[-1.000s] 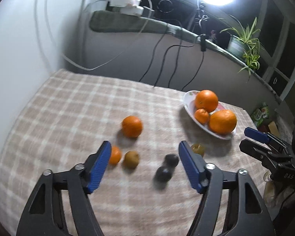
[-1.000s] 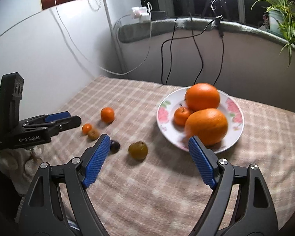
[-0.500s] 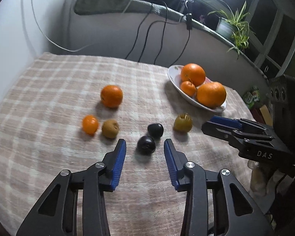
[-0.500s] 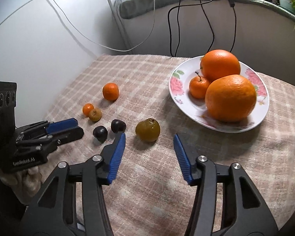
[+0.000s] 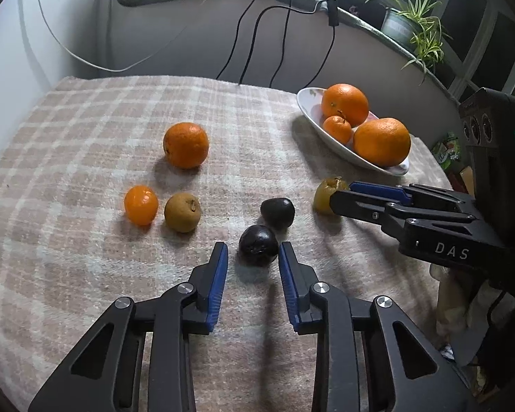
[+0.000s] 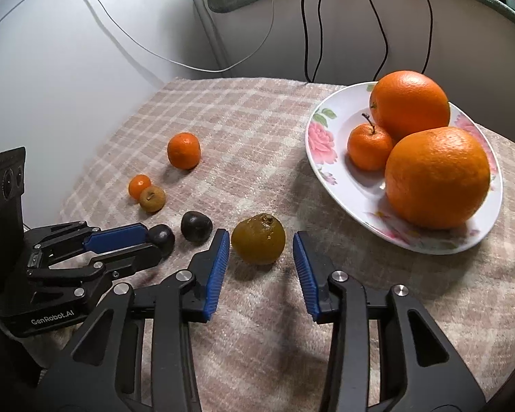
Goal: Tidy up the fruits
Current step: 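Close the right tool on the wrinkled olive fruit while the left tool closes on a dark plum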
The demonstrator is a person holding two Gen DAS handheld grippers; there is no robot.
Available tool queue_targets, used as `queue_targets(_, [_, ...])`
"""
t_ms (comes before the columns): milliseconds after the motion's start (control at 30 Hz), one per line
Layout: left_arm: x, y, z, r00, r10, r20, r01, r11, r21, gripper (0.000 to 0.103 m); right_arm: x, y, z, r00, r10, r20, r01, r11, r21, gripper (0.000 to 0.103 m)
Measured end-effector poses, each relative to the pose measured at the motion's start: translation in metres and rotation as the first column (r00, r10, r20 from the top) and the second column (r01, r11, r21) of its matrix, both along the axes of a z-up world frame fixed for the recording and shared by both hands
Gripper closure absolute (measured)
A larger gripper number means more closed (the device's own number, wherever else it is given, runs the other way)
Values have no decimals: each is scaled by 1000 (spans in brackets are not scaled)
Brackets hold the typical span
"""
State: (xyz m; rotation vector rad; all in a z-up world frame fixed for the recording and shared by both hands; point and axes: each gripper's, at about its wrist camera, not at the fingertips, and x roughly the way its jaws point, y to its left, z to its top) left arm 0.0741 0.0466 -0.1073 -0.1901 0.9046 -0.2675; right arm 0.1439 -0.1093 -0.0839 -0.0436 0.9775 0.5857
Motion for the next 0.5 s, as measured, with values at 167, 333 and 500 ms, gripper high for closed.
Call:
queue_targets(167, [2, -2, 0, 1000, -9, -1, 9, 1000, -1, 77, 4, 3, -5, 1000, 7, -15, -7, 1000, 5, 64])
queue_targets(333, [4, -5, -1, 1000, -18, -6, 18, 1000, -1, 79, 6, 8, -6, 1000, 22, -14, -22, 1000, 0, 69])
queue_targets(500, [6, -5, -2, 1000, -12, -9, 12, 1000, -8, 80, 5, 7, -6, 1000, 24, -13, -24, 1000, -1, 71])
